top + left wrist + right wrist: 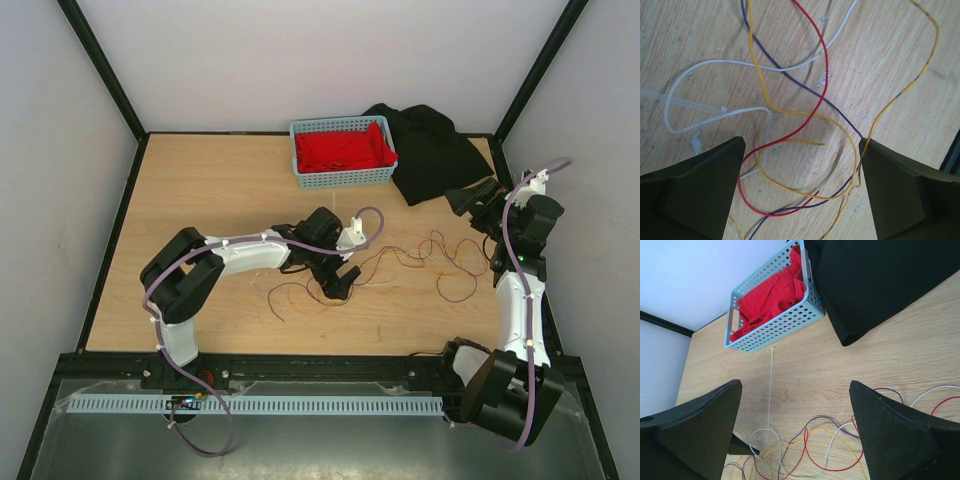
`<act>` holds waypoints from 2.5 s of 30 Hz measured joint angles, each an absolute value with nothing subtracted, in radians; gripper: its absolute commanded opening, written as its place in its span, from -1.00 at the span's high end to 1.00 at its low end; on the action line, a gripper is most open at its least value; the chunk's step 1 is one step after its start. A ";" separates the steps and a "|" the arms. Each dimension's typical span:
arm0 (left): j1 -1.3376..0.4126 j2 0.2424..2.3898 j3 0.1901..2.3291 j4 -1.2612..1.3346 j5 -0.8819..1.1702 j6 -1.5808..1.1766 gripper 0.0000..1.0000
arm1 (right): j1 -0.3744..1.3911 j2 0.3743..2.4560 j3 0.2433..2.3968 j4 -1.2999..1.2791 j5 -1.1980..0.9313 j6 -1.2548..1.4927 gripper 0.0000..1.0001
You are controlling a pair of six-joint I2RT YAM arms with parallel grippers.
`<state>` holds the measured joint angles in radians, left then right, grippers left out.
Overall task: Zip-tie the wires
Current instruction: Move the cable to the center of the board.
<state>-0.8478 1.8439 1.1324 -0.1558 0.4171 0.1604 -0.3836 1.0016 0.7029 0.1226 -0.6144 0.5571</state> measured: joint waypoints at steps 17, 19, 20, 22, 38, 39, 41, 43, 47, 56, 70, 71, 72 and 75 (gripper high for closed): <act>-0.884 1.865 1.134 -0.148 0.377 0.161 -0.97 | -0.384 1.002 0.696 0.126 -0.614 0.557 -0.99; -0.888 1.865 1.133 -0.148 0.384 0.153 -0.97 | -0.384 1.002 0.693 0.128 -0.614 0.557 -0.99; -0.889 1.865 1.133 -0.148 0.384 0.149 -0.97 | -0.384 1.002 0.691 0.129 -0.614 0.557 -0.99; -0.896 1.864 1.132 -0.147 0.373 0.143 -0.96 | -0.384 1.002 0.691 0.129 -0.614 0.557 -0.99; -0.995 1.864 1.132 -0.168 0.172 0.140 -0.34 | -0.384 1.002 0.691 0.130 -0.615 0.557 -0.99; -0.995 1.864 1.132 -0.170 0.165 0.139 -0.23 | -0.384 1.002 0.691 0.130 -0.615 0.557 -0.99; -0.994 1.864 1.132 -0.175 0.148 0.135 0.00 | -0.384 1.002 0.691 0.130 -0.615 0.557 -0.98; -0.994 1.866 1.133 -0.179 0.130 0.130 0.18 | -0.384 1.002 0.691 0.130 -0.615 0.557 -0.99; -0.994 1.866 1.133 -0.182 0.104 0.123 0.38 | -0.384 1.002 0.691 0.130 -0.615 0.557 -0.99; -0.994 1.859 1.114 -0.168 0.062 0.091 0.79 | -0.384 1.002 0.691 0.130 -0.614 0.558 -0.99; -0.942 1.690 0.947 -0.262 0.120 0.046 1.00 | -0.239 0.996 0.694 0.117 -0.551 0.556 -0.99; -0.925 1.668 0.926 -0.279 0.132 0.043 1.00 | -0.208 0.996 0.694 0.116 -0.536 0.556 -0.99; -0.905 1.643 0.904 -0.297 0.143 0.039 1.00 | -0.183 0.997 0.695 0.115 -0.525 0.556 -0.98; -0.840 1.567 0.852 -0.340 0.179 0.035 1.00 | -0.102 1.006 0.701 0.115 -0.481 0.552 -0.99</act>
<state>-0.8398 1.5669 0.8520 -0.3397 0.1787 0.0353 -0.1024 1.0061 0.7013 0.1150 -0.4812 0.5522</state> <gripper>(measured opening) 0.009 0.993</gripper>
